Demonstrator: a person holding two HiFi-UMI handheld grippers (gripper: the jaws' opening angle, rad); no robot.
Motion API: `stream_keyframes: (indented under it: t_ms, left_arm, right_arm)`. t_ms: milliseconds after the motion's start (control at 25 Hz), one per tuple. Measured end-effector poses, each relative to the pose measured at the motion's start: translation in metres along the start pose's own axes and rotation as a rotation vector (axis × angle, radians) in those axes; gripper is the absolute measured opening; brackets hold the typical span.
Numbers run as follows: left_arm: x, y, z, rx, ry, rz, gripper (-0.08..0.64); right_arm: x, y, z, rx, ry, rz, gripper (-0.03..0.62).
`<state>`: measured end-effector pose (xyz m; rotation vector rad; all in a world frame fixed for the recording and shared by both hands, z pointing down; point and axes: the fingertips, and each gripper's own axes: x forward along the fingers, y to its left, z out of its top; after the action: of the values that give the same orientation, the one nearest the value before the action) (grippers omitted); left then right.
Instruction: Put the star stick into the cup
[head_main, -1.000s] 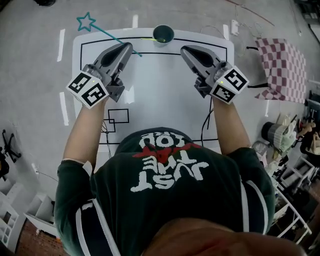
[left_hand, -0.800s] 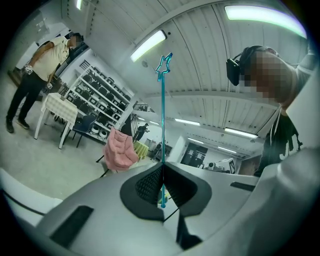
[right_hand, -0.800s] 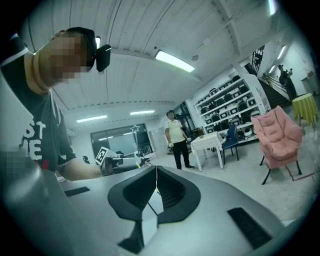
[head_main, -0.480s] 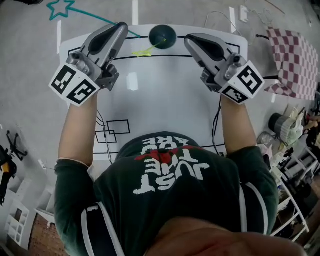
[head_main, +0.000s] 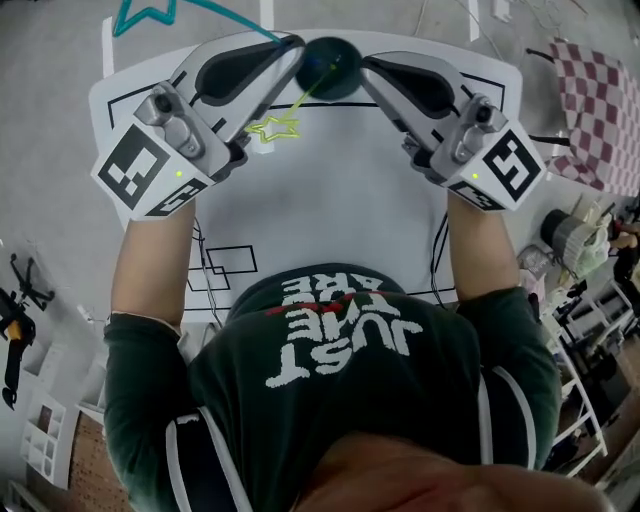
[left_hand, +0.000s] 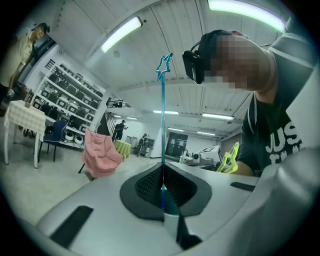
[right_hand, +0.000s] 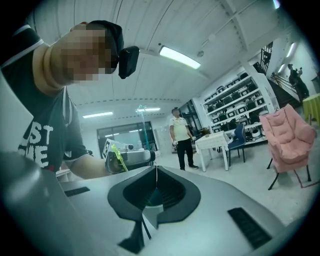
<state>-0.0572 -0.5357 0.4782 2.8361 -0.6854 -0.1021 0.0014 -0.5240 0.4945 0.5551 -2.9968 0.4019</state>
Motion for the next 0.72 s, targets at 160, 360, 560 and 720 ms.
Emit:
stream_keyframes:
  t_ms: [160, 360, 560, 720]
  left_arm:
    - [0.002, -0.001, -0.012, 0.063, 0.033, -0.024, 0.012]
    - [0.007, -0.010, -0.019, 0.092, 0.105, -0.033, 0.012]
    - [0.011, -0.016, -0.028, 0.137, 0.159, -0.059, 0.012]
    - [0.009, -0.016, -0.032, 0.144, 0.181, -0.067, 0.015]
  right_arm:
    - [0.004, 0.000, -0.008, -0.014, 0.009, 0.012, 0.034]
    - [0.005, 0.001, -0.012, -0.014, 0.006, 0.018, 0.034]
    - [0.006, 0.002, -0.013, -0.011, 0.004, 0.024, 0.034]
    - [0.007, 0.003, -0.015, -0.007, 0.006, 0.026, 0.034]
